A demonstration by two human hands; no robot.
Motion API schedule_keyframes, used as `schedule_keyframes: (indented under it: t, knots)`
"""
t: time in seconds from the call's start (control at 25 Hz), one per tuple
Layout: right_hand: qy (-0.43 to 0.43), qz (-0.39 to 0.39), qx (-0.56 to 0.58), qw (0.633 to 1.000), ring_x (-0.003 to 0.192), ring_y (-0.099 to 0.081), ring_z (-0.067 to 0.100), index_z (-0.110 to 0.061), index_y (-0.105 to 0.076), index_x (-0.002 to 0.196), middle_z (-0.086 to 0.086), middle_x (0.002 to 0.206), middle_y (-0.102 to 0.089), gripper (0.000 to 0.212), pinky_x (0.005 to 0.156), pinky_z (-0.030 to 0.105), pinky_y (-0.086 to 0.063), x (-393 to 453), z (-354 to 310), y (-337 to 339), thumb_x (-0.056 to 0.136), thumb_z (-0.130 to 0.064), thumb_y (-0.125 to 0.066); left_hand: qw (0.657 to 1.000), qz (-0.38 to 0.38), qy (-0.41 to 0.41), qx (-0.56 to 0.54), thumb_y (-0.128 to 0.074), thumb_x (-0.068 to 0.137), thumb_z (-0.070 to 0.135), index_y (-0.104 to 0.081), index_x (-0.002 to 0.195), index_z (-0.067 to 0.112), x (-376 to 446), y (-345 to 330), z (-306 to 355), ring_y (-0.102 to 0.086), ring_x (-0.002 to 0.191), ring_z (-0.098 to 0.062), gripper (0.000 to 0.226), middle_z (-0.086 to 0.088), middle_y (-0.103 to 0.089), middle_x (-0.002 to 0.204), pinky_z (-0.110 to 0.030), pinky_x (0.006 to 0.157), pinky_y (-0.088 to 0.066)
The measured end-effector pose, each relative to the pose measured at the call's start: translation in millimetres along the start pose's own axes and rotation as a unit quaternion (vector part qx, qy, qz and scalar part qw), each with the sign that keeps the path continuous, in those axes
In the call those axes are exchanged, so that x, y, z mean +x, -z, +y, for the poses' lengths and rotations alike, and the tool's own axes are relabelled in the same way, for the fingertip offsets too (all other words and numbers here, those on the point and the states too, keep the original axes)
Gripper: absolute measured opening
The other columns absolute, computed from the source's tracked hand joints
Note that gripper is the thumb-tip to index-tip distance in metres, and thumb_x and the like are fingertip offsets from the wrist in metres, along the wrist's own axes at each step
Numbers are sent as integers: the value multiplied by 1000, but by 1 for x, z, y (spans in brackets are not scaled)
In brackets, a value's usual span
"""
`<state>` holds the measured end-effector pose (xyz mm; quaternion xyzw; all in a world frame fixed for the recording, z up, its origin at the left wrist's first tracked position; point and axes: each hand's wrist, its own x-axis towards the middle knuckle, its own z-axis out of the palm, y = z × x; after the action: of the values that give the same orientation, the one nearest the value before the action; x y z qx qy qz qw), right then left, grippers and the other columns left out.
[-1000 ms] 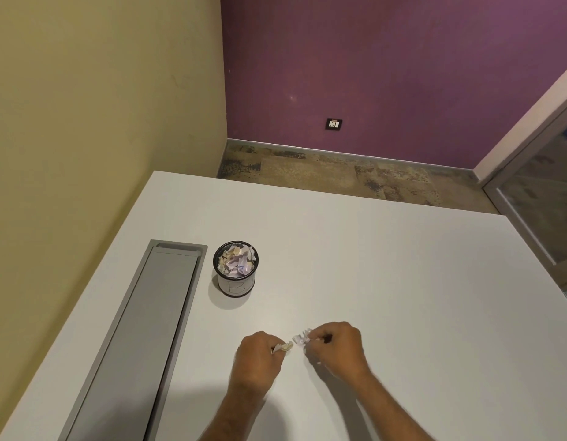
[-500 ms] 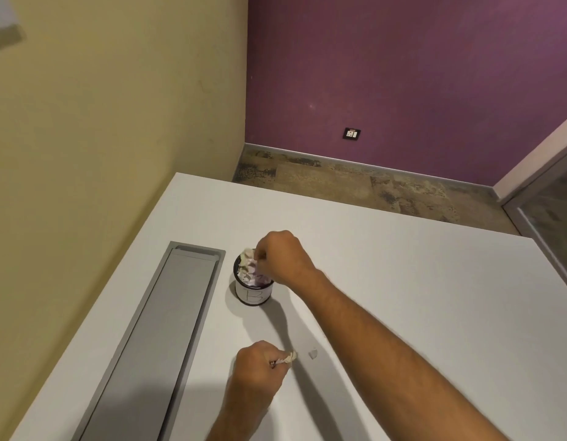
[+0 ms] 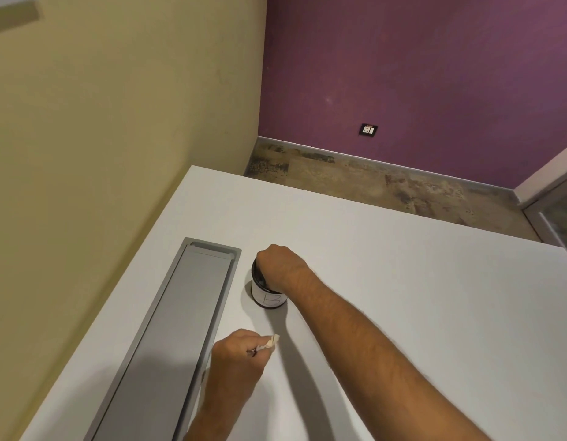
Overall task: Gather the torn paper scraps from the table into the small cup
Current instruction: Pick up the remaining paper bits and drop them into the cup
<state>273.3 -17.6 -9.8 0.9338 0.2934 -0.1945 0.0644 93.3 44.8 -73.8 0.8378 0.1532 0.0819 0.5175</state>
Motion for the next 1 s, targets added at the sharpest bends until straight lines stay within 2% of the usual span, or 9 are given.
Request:
schedule_keyframes:
  t: [0.2, 0.32, 0.44, 0.6, 0.68, 0.76, 0.84, 1.0]
  knots:
    - [1, -21, -19, 1000, 100, -63, 35, 1, -61, 110, 19, 113, -62, 24, 67, 34, -44, 1, -2, 1, 87, -4, -58, 999, 9, 14, -38, -81, 75, 17, -75, 77, 39, 14, 14, 2, -69, 73, -3, 23, 21, -71, 79, -27, 66, -54]
    - [5, -51, -26, 998, 101, -63, 35, 1, -61, 111, 19, 115, -62, 24, 69, 34, -46, 0, -2, 6, 88, -5, -56, 997, 32, 21, -62, -82, 74, 11, -78, 78, 30, 24, 24, 11, -69, 71, -6, 19, 12, -73, 73, -33, 66, -57]
    - [18, -65, -29, 997, 92, -63, 31, -2, -61, 109, 16, 110, -64, 22, 65, 33, -47, -5, 0, 15, 88, -10, -58, 998, 51, 20, -36, -82, 74, 11, -79, 73, 19, 44, 36, 28, -67, 67, -10, 9, 7, -72, 71, -36, 65, -57]
    - [26, 11, 9, 1000, 79, -61, 31, -5, -67, 96, 16, 89, -65, 15, 59, 31, -42, -20, 2, 23, 85, -13, -60, 998, 48, -36, 29, -82, 75, 16, -80, 76, 19, 71, 50, 60, -63, 61, -12, 4, 1, -71, 68, -27, 57, -50]
    - [23, 27, 61, 998, 73, -59, 29, -8, -71, 86, 14, 84, -66, 11, 56, 30, -42, -28, 6, 26, 81, -9, -61, 997, 43, -34, 52, -82, 74, 18, -80, 81, 19, 84, 52, 71, -61, 59, -13, 7, 2, -68, 63, -27, 55, -48]
    - [0, 43, 133, 990, 75, -62, 25, -17, -75, 79, 8, 85, -70, 17, 58, 28, -45, -37, 14, 31, 76, -3, -65, 997, 27, -20, 73, -81, 75, 17, -80, 79, 18, 95, 52, 80, -58, 54, -7, 5, 11, -64, 57, -23, 49, -44]
    - [-29, 81, 204, 975, 75, -62, 20, -18, -75, 76, 1, 81, -69, 22, 59, 25, -45, -47, 24, 35, 73, 2, -67, 991, 1, -29, 130, -79, 76, 16, -79, 76, 17, 105, 49, 86, -55, 50, -9, 1, 9, -64, 54, -25, 46, -42]
    - [-71, 202, 280, 936, 73, -63, 17, -18, -76, 77, -3, 76, -73, 29, 69, 27, -52, -70, 44, 31, 70, 6, -62, 966, -72, -28, 247, -70, 78, 10, -79, 87, 16, 120, 33, 94, -67, 72, -26, 14, -10, -75, 79, -31, 63, -55]
